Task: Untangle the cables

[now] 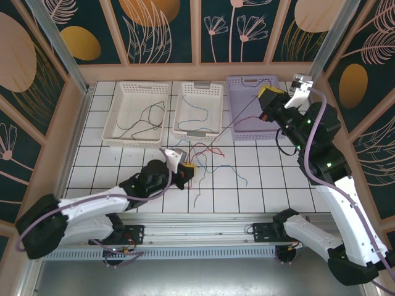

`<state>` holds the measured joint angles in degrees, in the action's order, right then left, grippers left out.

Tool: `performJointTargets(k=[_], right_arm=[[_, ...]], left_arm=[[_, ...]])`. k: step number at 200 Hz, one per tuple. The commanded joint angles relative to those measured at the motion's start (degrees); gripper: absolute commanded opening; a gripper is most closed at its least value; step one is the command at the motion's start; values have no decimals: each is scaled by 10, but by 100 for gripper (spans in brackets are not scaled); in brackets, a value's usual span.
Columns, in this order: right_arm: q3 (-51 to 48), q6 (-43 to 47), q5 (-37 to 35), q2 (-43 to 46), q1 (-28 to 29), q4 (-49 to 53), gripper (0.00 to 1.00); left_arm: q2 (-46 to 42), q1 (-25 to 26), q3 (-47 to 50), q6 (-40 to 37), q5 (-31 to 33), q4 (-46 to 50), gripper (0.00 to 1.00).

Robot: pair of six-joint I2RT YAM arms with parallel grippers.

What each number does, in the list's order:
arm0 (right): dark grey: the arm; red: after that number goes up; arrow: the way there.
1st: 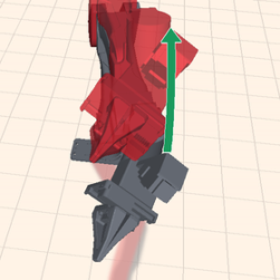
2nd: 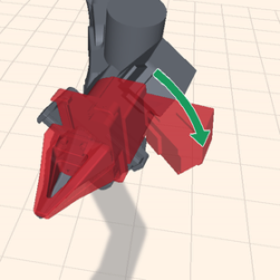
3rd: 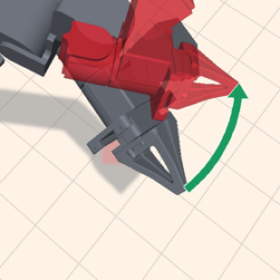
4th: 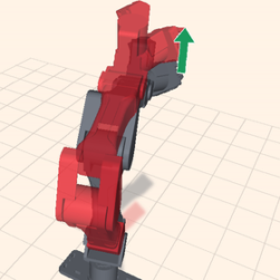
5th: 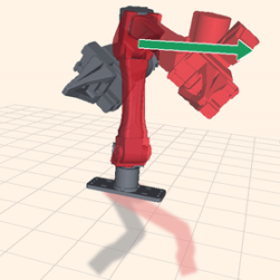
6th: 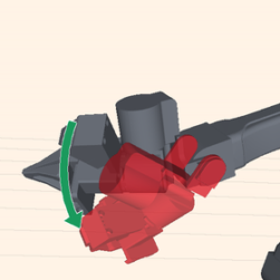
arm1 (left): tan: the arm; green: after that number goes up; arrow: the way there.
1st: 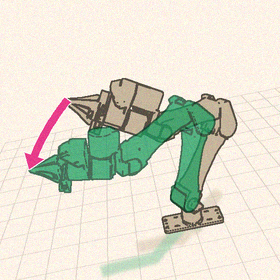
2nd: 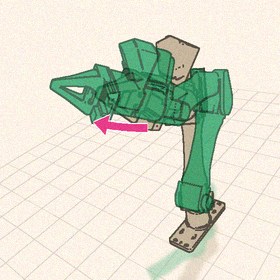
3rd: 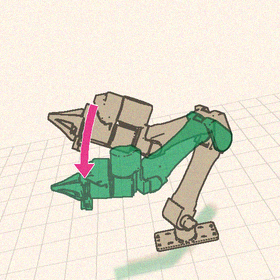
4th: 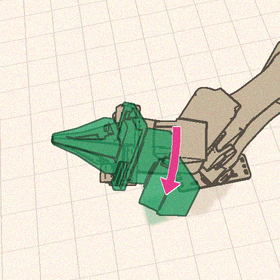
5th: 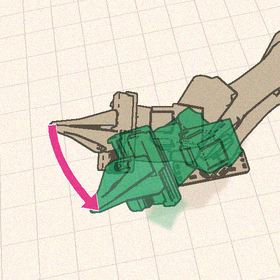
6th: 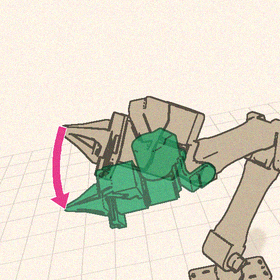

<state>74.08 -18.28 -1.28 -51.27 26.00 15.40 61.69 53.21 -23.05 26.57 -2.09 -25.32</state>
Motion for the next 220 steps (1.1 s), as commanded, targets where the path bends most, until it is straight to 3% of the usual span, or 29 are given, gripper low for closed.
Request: performJointTargets(k=[1,33,77,126,176,220], right_arm=[[32,27,-123,11,-7,-2,0],[52,27,-184,15,-32,11,0],[82,5,-154,10,-100,48,0],[83,-21,-138,16,-116,48,0],[130,-39,55,-46,-117,42,0],[216,-56,170,-125,-115,35,0]], left_arm=[[-62,-1,9,-6,88,88,0],[-115,-7,19,21,153,143,0],[-188,-53,48,80,221,203,0],[-263,-78,33,122,275,276,0],[-290,-77,-22,125,264,309,0],[-305,-78,-124,93,269,378,0]])
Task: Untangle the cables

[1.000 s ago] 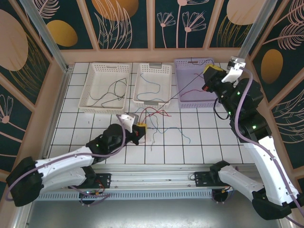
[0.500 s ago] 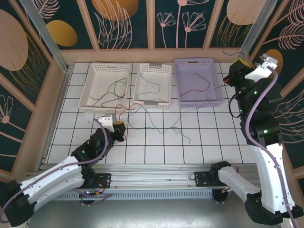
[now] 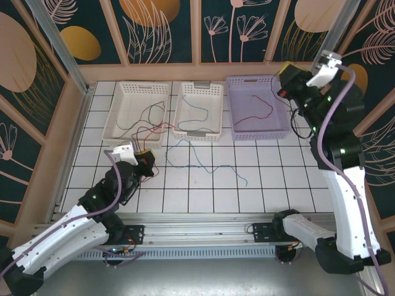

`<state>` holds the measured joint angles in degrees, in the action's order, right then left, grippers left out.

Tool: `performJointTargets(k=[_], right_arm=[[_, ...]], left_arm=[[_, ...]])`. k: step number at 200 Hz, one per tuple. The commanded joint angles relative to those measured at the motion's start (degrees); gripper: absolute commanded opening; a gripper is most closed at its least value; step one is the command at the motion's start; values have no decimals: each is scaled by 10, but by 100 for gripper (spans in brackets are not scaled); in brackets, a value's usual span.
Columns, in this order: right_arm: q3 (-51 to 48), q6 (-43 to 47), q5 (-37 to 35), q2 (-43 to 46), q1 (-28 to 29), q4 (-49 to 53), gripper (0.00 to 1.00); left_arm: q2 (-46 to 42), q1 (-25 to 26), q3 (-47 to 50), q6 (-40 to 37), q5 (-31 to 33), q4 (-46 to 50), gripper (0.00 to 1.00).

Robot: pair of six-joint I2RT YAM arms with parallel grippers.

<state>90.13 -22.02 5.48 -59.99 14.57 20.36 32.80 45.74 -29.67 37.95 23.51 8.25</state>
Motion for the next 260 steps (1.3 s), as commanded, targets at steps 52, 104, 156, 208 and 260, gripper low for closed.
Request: performJointTargets(k=[52,104,156,208,260], right_arm=[[230,-15,197,-196,56,6,0],[496,-8,223,-387,124,71,0],[591,-68,292,-495,132,7,0],[629,-101,321,-541,142,-40,0],[629,-120,347,-552,164,-93,0]], left_arm=[[-59,-2,-117,-65,38,109,0],[-117,-2,-119,-65,53,153,0],[-168,-2,-112,-65,65,186,0],[-154,-3,-110,-72,55,179,0],[-155,-2,-109,-77,53,178,0]])
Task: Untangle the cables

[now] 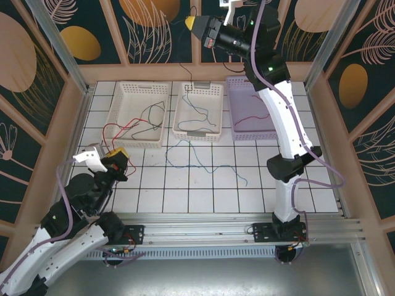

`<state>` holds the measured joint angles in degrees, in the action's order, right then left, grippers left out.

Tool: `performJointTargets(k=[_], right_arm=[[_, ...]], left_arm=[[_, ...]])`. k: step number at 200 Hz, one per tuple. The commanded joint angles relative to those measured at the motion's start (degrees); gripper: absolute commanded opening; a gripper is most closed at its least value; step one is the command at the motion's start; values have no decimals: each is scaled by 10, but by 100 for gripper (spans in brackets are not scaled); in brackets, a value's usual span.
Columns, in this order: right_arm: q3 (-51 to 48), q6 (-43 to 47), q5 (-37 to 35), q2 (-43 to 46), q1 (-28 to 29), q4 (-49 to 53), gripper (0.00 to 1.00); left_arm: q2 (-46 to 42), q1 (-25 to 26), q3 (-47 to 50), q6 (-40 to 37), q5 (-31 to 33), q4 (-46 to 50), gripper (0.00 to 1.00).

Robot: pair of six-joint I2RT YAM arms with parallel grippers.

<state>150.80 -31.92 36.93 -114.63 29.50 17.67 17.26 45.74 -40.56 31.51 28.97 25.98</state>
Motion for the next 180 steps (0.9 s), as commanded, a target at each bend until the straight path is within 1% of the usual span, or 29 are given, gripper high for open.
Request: performJointTargets(k=[1,9,11,25,66,84,140,180], right_arm=[[22,-22,33,-6,15,-68,0],[22,-27,40,-10,15,-83,0],[22,-29,42,-11,25,-89,0],[22,-45,45,-18,36,-117,0],[38,-108,56,-53,42,-214,0],[45,-121,57,-68,48,-247,0],[46,-137,39,-95,65,-309,0],[47,-137,32,-121,77,-319,0]], left_arm=[[1,-3,0,-13,-2,0,0],[1,-3,-1,-11,-3,0,0],[0,-3,0,-12,-3,0,0],[-1,-3,0,-12,-7,-1,0],[-2,-3,2,-11,-12,-1,0],[-5,-2,2,-10,-13,-1,0],[-5,-3,3,-11,-14,-2,0],[-6,-2,3,-12,-14,-2,0]])
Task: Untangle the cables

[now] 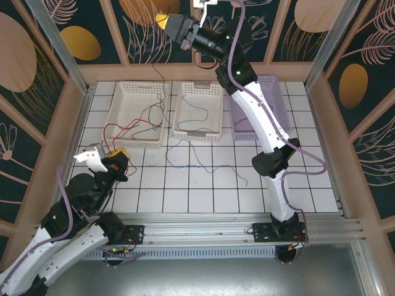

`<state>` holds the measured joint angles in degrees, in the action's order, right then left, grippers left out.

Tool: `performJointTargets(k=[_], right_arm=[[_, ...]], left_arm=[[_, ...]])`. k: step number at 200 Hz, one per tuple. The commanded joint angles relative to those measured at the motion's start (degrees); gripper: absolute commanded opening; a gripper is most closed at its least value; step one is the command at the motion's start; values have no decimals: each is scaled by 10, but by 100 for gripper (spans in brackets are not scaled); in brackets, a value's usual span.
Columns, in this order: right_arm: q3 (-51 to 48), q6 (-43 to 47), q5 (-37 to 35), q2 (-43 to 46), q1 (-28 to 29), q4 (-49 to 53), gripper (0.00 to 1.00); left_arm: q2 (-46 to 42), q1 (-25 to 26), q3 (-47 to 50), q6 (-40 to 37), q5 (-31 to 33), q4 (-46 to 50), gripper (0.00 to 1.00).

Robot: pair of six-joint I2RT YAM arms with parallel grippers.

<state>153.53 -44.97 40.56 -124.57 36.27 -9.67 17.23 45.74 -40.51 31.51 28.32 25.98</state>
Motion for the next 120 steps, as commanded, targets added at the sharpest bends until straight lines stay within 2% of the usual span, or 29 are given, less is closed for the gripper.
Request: performJointTargets(k=[1,48,120], right_arm=[[19,-7,-4,-22,9,-46,0],[33,44,-16,-27,16,5,0],[23,68,14,-66,29,22,0]], left_arm=[[-5,-2,2,-12,-7,-2,0],[0,-3,3,-14,-9,-3,0],[1,-3,3,-14,-11,-3,0]])
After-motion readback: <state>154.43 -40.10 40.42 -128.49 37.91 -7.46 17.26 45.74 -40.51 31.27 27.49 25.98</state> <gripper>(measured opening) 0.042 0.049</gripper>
